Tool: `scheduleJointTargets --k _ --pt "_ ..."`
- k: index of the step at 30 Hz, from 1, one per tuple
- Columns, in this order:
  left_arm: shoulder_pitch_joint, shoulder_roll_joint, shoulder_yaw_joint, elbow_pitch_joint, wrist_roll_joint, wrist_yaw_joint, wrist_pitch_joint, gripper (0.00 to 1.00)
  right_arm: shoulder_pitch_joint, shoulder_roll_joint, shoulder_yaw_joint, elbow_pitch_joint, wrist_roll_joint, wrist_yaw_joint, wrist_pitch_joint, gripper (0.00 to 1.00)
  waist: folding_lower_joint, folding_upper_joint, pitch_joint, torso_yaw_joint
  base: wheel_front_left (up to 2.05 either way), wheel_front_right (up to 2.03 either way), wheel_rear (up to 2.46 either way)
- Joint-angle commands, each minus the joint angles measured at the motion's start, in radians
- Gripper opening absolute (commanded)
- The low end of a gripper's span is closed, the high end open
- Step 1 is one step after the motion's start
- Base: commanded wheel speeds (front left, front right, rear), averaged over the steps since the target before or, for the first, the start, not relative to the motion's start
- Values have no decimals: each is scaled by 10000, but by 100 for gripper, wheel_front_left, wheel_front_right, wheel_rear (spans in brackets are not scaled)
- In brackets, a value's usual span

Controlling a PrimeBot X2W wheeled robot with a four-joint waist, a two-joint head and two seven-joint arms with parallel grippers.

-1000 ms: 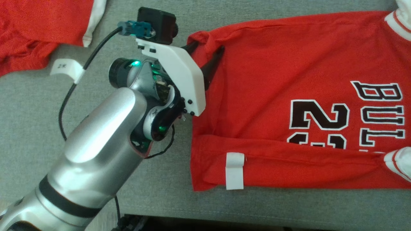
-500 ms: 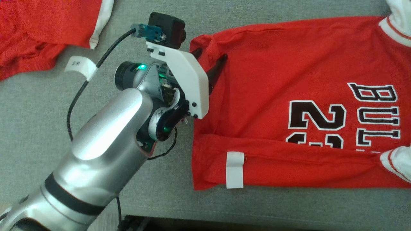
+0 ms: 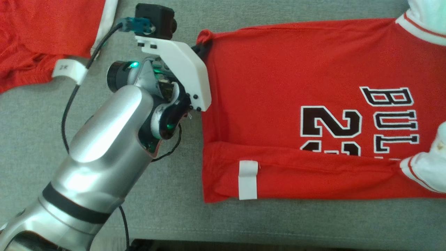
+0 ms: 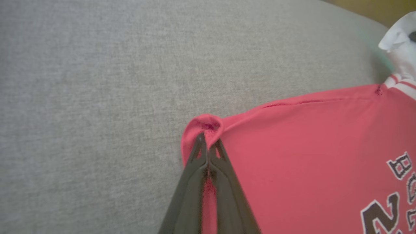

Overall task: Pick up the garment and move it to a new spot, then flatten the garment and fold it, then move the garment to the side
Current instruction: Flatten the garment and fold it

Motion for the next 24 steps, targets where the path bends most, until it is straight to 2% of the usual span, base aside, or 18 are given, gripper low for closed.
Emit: scheduleJointTargets --k 1,7,12,19,24 --pt "-98 360 587 -350 -47 68 -257 0 -253 -229 -177 -118 60 -7 -325 0 0 0 -90 -94 0 0 0" --pt "278 546 837 -817 -235 66 -525 0 -160 -420 -374 49 632 -7 -784 0 0 0 -290 -333 0 0 0" --pt "679 695 1118 -1595 -409 134 -820 0 447 -729 -179 -730 1368 -7 -795 0 0 0 -430 -618 0 0 0" --pt "2278 1165 1518 -3264 -878 343 -1226 0 2764 -1426 -368 -2422 2494 -7 -741 0 0 0 -977 -1145 0 0 0" --pt "3850 1704 1860 -4492 -1177 665 -1538 0 4802 -1560 -686 -3436 2979 -7 -732 0 0 0 -1432 -1538 0 0 0"
